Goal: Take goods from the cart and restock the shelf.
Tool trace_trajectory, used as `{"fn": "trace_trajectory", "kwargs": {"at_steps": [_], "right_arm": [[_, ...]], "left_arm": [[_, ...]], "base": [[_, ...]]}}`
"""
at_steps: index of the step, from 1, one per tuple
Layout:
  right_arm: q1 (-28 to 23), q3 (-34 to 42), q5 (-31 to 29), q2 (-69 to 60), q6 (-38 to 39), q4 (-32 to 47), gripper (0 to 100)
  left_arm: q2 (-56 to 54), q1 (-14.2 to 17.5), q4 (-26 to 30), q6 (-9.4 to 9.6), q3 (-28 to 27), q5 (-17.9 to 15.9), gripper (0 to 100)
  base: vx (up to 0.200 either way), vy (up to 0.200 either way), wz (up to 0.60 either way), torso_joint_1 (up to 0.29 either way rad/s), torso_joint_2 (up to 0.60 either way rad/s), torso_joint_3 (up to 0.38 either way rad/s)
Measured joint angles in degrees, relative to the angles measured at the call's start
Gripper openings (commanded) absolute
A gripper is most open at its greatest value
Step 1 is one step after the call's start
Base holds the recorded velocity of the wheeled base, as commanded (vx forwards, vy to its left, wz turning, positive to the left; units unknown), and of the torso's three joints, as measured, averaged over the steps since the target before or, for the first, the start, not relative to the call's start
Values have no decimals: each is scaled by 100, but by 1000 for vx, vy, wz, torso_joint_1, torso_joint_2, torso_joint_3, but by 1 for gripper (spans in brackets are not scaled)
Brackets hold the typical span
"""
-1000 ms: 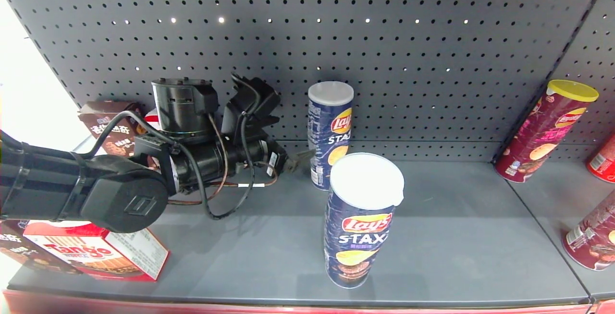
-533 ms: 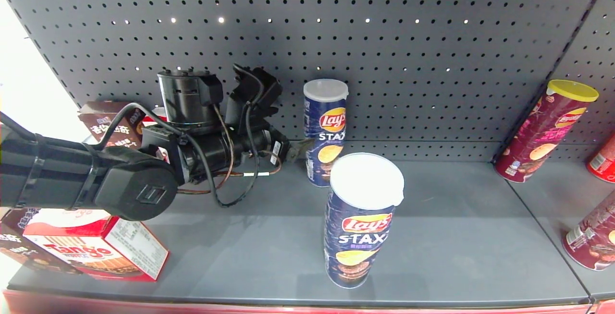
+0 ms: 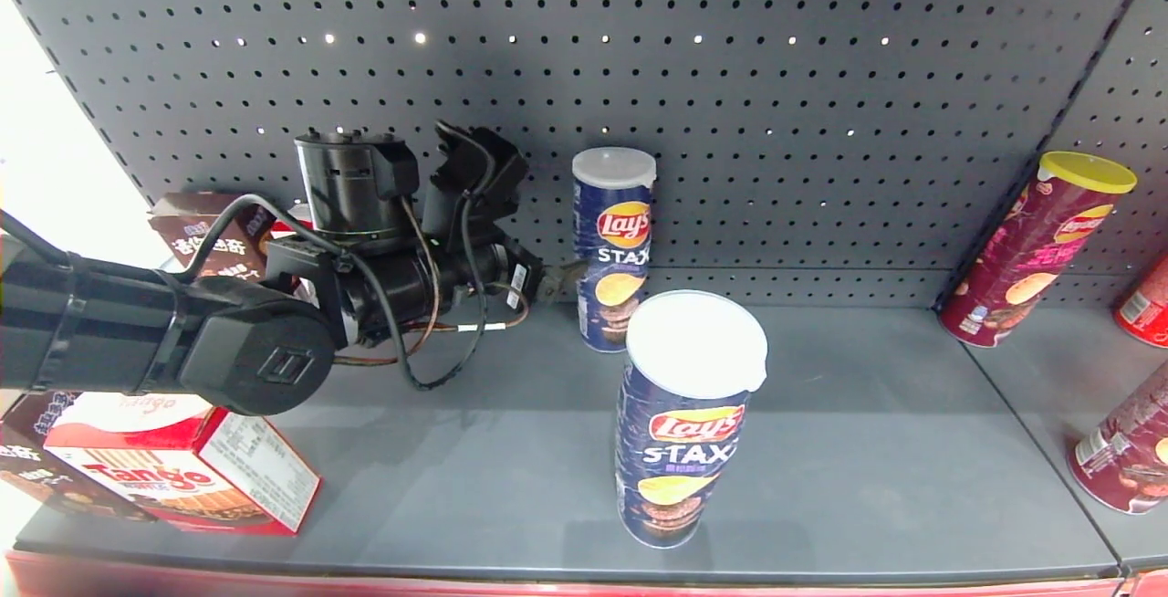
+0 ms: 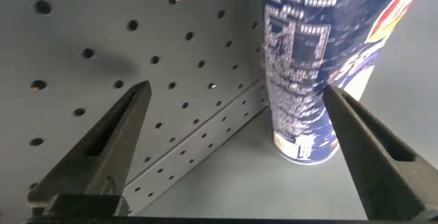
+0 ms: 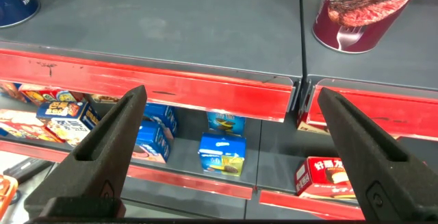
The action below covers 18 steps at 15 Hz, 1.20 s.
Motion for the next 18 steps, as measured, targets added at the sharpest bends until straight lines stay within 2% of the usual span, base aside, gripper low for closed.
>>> {"fn": "trace_trajectory", "kwargs": {"at_steps": [6, 12, 15, 18], "right_arm": [[0, 0, 0, 0, 0, 0, 100], [0, 0, 0, 0, 0, -2, 100], [0, 0, 2, 0, -2, -2, 100], [0, 0, 0, 0, 0, 0, 100]], "left_arm": [[-27, 73, -9, 30, 111, 187, 100], [-137, 66, -9, 74, 343, 895, 100], [-73, 16, -11, 107, 304, 1095, 100], [17, -23, -88, 571, 288, 1159, 100]], "base": [[0, 0, 0, 0, 0, 0], [0, 0, 0, 0, 0, 0], [0, 0, 0, 0, 0, 0], [0, 0, 0, 0, 0, 0]]}}
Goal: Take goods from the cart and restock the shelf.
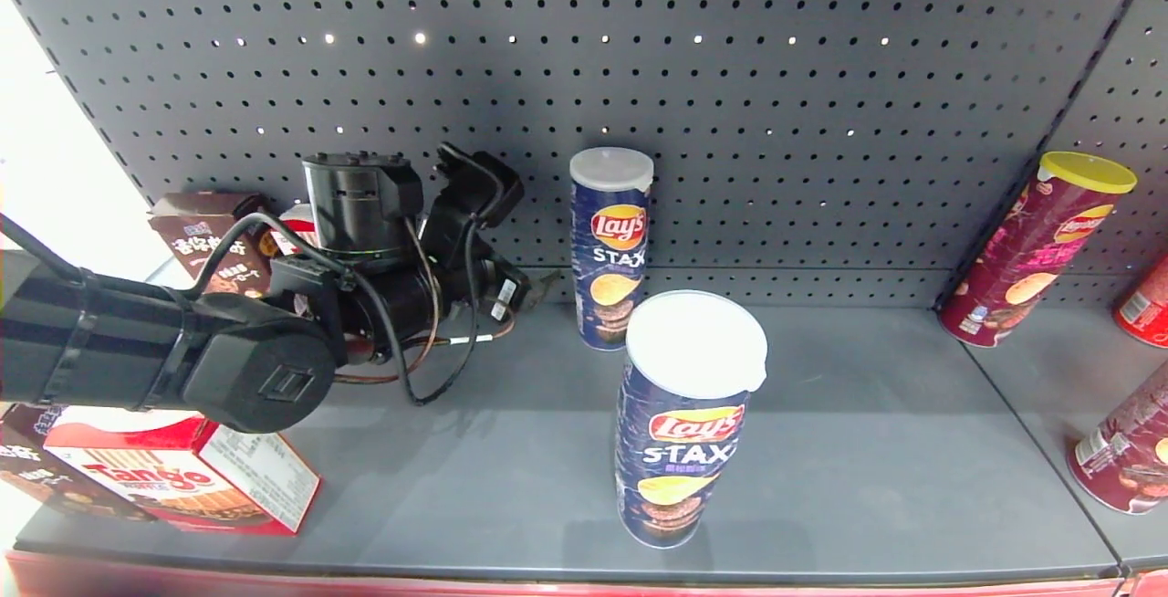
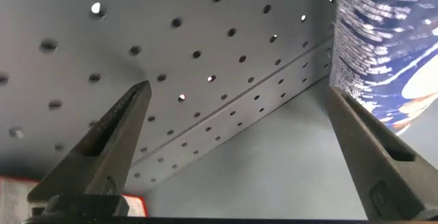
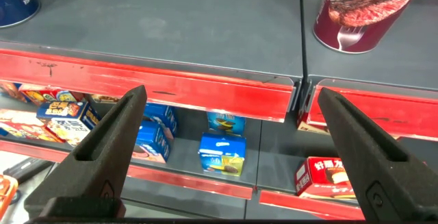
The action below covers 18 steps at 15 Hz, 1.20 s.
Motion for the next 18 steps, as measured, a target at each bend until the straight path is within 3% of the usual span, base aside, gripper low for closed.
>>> {"fn": "trace_trajectory", "kwargs": {"at_steps": [18], "right_arm": [[0, 0, 0, 0, 0, 0, 100]], "left_arm": [[417, -267, 20, -4, -424, 39, 100]], "base": [[0, 0, 0, 0, 0, 0]]}}
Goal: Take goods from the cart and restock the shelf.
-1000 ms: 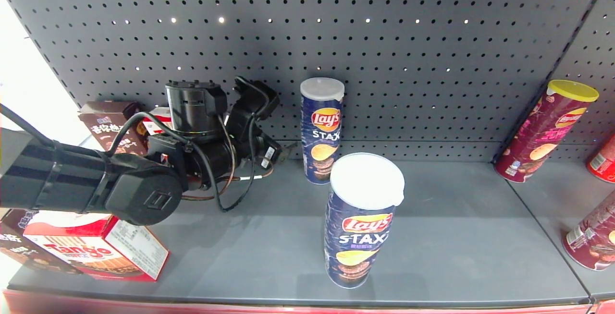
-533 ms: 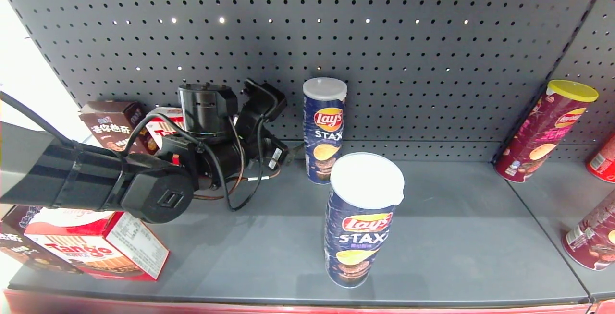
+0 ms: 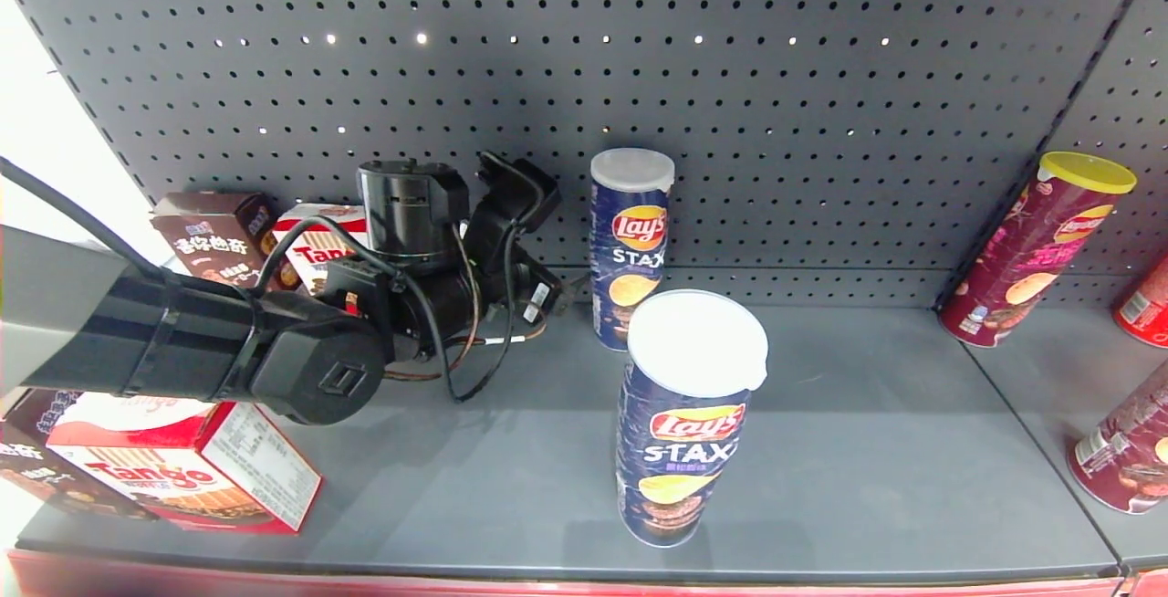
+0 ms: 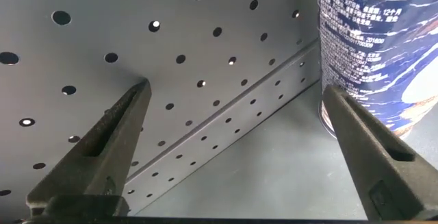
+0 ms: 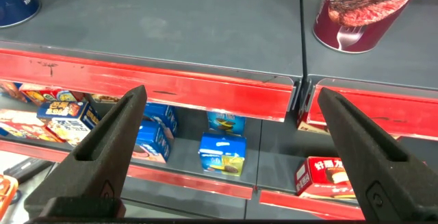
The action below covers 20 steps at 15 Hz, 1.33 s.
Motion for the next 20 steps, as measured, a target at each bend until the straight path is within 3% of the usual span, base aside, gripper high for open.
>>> {"fn": "trace_trajectory", "kwargs": {"at_steps": [4, 9, 10, 12, 14, 20], "right_arm": [[0, 0, 2, 0, 0, -2, 100], [0, 0, 0, 0, 0, -2, 100], [0, 0, 0, 0, 0, 0, 100], [0, 0, 2, 0, 0, -2, 100], [0, 0, 0, 0, -2, 0, 100], [0, 0, 0, 0, 0, 0, 100]], "left_arm": [[-28, 15, -34, -2, 63, -20, 100], [-657, 50, 5, -244, 176, -26, 100], [-880, 26, 11, -301, 233, -33, 100], [-1403, -143, 18, -634, 416, -28, 100], [-1960, -385, -4, -969, 779, -13, 100], [-4306, -568, 13, -1106, 2334, -39, 100]], "base": [[0, 0, 0, 0, 0, 0], [0, 0, 0, 0, 0, 0], [0, 0, 0, 0, 0, 0], [0, 0, 0, 0, 0, 0], [0, 0, 0, 0, 0, 0], [0, 0, 0, 0, 0, 0]]}}
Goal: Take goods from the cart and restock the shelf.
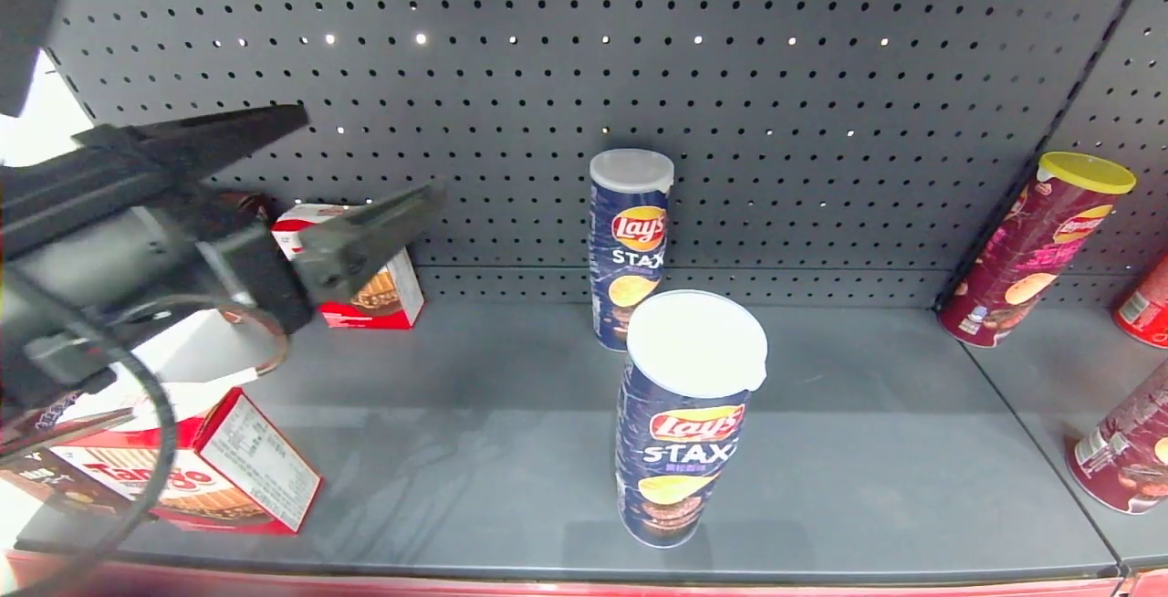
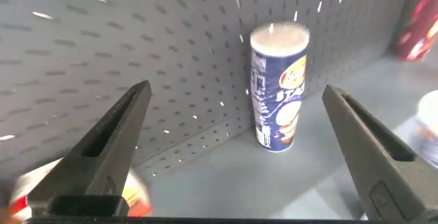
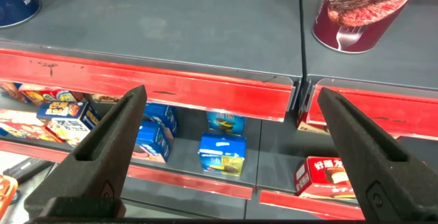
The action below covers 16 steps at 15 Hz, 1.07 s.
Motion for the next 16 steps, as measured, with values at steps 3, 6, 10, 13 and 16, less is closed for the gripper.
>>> {"fn": "trace_trajectory", "kwargs": {"at_steps": [3, 6, 10, 13, 16], "right_arm": [[0, 0, 0, 0, 0, -2, 100], [0, 0, 0, 0, -5, -2, 100], [0, 0, 0, 0, -2, -2, 100], [0, 0, 0, 0, -5, -2, 100], [0, 0, 2, 0, 0, -2, 100]], "left_arm": [[-1519, 85, 202, -134, 813, 4, 100], [-3090, 866, 622, -492, 1898, -161, 100], [-4804, 2839, 903, -1247, 3522, -1449, 100], [-5847, 3406, 2244, -1312, 4142, -1681, 100], [-6535, 3316, 3402, -1005, 4219, -1087, 100]], "base": [[0, 0, 0, 0, 0, 0], [0, 0, 0, 0, 0, 0], [0, 0, 0, 0, 0, 0], [0, 0, 0, 0, 0, 0], [0, 0, 0, 0, 0, 0]]}}
